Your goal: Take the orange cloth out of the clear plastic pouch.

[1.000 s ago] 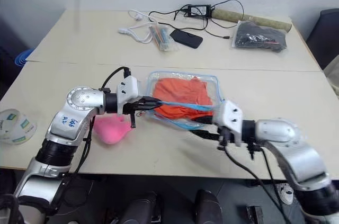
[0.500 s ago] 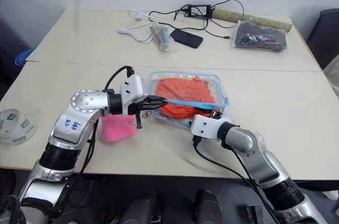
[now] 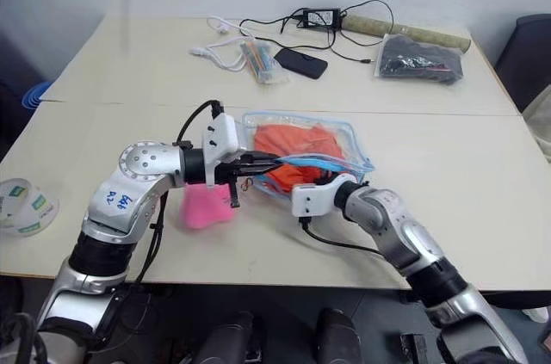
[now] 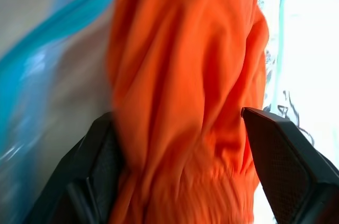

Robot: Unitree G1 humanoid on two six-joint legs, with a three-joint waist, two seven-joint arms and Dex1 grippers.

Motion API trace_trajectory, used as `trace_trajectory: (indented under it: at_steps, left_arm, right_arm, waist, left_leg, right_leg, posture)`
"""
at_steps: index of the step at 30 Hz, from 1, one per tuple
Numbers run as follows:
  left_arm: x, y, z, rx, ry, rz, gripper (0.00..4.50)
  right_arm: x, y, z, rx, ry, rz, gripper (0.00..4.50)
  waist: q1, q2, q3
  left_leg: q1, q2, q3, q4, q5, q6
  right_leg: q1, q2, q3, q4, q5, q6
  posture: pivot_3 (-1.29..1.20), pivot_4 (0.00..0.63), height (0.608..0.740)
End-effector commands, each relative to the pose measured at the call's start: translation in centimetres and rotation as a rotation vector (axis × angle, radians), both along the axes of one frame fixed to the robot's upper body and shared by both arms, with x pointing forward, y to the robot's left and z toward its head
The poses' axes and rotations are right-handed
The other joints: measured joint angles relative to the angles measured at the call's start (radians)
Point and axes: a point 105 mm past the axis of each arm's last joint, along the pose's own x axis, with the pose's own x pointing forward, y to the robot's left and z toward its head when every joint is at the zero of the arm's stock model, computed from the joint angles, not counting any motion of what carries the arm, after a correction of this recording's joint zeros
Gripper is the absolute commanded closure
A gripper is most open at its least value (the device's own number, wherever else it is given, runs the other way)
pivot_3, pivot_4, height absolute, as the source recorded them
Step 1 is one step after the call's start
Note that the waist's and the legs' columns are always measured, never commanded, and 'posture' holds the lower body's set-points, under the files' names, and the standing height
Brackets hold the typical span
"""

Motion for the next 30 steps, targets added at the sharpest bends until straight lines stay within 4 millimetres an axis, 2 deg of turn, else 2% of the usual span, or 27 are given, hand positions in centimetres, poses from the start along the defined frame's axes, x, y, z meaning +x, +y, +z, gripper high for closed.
trace_trajectory:
  at_steps: [1, 3, 5, 8, 10, 12, 16, 21, 24, 26, 28, 30]
  left_arm:
    - [-0.7, -0.5, 1.6, -0.033, -0.053, -0.027, 4.37]
    - [-0.6, -0.4, 1.7, -0.039, -0.049, -0.016, 4.37]
    - [-0.6, -0.3, 1.6, -0.046, -0.041, -0.006, 4.37]
    - [-0.3, -0.3, 1.9, -0.096, -0.008, 0.022, 4.37]
    - [0.5, -0.4, 2.7, -0.193, 0.055, 0.079, 4.37]
    - [1.1, -0.4, 3.0, -0.248, 0.104, 0.117, 4.37]
    - [2.3, -0.3, 3.0, -0.279, 0.128, 0.196, 4.37]
    - [3.2, -0.2, 1.0, -0.165, 0.072, 0.245, 4.37]
    - [3.2, 0.0, -0.5, -0.095, 0.036, 0.240, 4.37]
    - [3.2, 0.4, -1.1, -0.069, 0.029, 0.246, 4.37]
    - [2.9, 0.7, -1.7, -0.031, 0.006, 0.232, 4.37]
    - [2.1, 0.8, -2.0, 0.002, -0.009, 0.192, 4.37]
  right_arm:
    - [1.3, -0.4, -2.3, -0.022, 0.050, -0.054, 1.16]
    - [1.9, -0.4, -2.7, -0.013, 0.060, -0.064, 1.59]
    - [1.8, -0.4, -2.7, -0.012, 0.066, -0.051, 2.31]
    - [1.2, -0.3, -2.6, -0.011, 0.069, -0.017, 3.33]
    - [0.5, -0.2, -2.5, -0.027, 0.070, 0.017, 4.02]
    - [-0.1, -0.1, -2.4, -0.046, 0.071, 0.048, 4.50]
    - [-1.4, 0.2, -0.8, -0.114, 0.016, 0.122, 4.50]
    - [-3.1, 0.2, 4.0, -0.048, 0.021, 0.182, 4.50]
    - [-5.2, -0.5, 6.7, 0.063, 0.165, 0.241, 4.50]
    - [-7.7, -1.9, 7.4, 0.106, 0.402, 0.287, 4.50]
    - [-9.9, -4.2, 8.8, 0.061, 0.596, 0.326, 4.50]
    - [-10.8, -7.1, 11.1, 0.021, 0.672, 0.338, 4.50]
  waist:
    - [-0.004, 0.000, 0.000]
    - [-0.005, 0.000, 0.000]
    - [-0.004, 0.000, 0.000]
    - [-0.003, 0.000, 0.000]
    - [0.001, 0.000, 0.000]
    - [0.003, 0.000, 0.000]
    - [0.005, 0.000, 0.000]
    - [0.003, 0.000, 0.000]
    - [0.007, 0.000, 0.000]
    - [0.014, 0.000, 0.000]
    - [0.018, 0.000, 0.000]
    - [0.016, 0.000, 0.000]
  left_leg:
    - [0.000, 0.000, 0.000, 0.000, 0.000, 0.000]
    - [0.000, 0.000, 0.000, 0.000, 0.000, 0.000]
    - [0.000, 0.000, -0.001, 0.000, 0.000, 0.000]
    - [0.000, 0.000, -0.001, 0.000, 0.000, 0.000]
    - [0.000, 0.000, -0.001, 0.000, 0.000, 0.000]
    - [0.000, 0.000, -0.001, 0.001, 0.000, 0.000]
    - [0.000, 0.000, -0.001, 0.000, 0.000, 0.000]
    - [0.000, 0.000, -0.001, 0.000, 0.000, 0.000]
    - [0.000, 0.000, -0.001, 0.000, 0.000, 0.000]
    - [-0.001, 0.000, -0.001, 0.000, 0.000, 0.000]
    - [-0.002, 0.000, -0.002, 0.001, -0.001, 0.001]
    - [-0.002, -0.001, -0.002, 0.002, -0.002, 0.003]
  right_leg:
    - [0.000, 0.000, 0.000, 0.000, 0.000, 0.000]
    - [0.001, 0.000, 0.000, 0.000, 0.000, 0.000]
    - [0.001, 0.000, 0.000, 0.000, 0.000, 0.000]
    - [0.001, 0.000, 0.000, 0.000, 0.000, 0.000]
    - [0.001, 0.000, 0.000, 0.000, 0.000, 0.000]
    - [0.001, 0.000, 0.000, 0.000, 0.000, 0.000]
    - [0.001, 0.000, 0.000, -0.001, 0.000, 0.000]
    - [0.001, 0.000, 0.000, -0.001, 0.000, 0.000]
    - [0.001, 0.000, 0.000, -0.001, 0.000, 0.000]
    - [0.001, 0.000, -0.001, -0.002, 0.000, 0.000]
    - [0.001, -0.001, -0.001, -0.002, 0.000, 0.000]
    - [0.001, -0.001, -0.001, -0.003, 0.001, 0.001]
  posture:
    - [0.00, 0.150, 0.740]
    - [0.00, 0.150, 0.740]
    - [0.00, 0.150, 0.740]
    - [0.00, 0.150, 0.740]
    - [0.00, 0.150, 0.740]
    - [0.00, 0.150, 0.740]
    - [0.00, 0.150, 0.740]
    - [0.00, 0.150, 0.740]
    - [0.00, 0.150, 0.740]
    - [0.00, 0.150, 0.740]
    - [0.00, 0.150, 0.740]
    - [0.00, 0.150, 0.740]
